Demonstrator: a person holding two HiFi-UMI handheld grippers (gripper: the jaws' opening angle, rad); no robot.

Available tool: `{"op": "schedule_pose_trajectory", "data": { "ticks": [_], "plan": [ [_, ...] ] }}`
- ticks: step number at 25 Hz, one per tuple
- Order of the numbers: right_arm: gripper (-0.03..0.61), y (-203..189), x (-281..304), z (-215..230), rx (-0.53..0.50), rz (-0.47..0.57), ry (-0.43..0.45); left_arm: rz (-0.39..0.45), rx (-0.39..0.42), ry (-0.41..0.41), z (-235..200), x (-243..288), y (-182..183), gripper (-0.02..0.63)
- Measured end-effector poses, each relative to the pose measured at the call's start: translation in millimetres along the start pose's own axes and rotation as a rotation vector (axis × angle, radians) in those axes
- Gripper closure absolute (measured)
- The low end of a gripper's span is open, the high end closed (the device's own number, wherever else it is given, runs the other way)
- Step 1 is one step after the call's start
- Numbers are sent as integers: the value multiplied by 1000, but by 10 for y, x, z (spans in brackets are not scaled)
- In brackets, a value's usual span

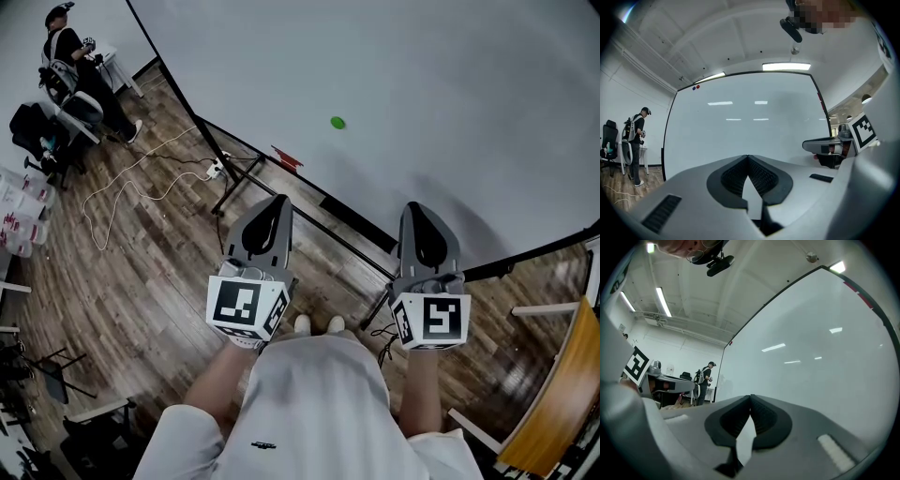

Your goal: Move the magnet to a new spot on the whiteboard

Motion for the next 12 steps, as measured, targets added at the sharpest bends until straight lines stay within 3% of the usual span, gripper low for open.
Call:
{"op": "schedule_pose_trajectory", "data": {
  "ticks": [12],
  "plan": [
    [568,-1,-10,-10,-3,-13,5,5,6,-2,6,9,36,607]
  ]
}}
Point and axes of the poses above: the fingertips, and each gripper's own axes: x forward along the fingers, z to its right, y out of its top, the point moved 7 cm from there along -x, backward along the fingers, and after that the axes turned 3 degrees about -x, right-handed, at the moved point
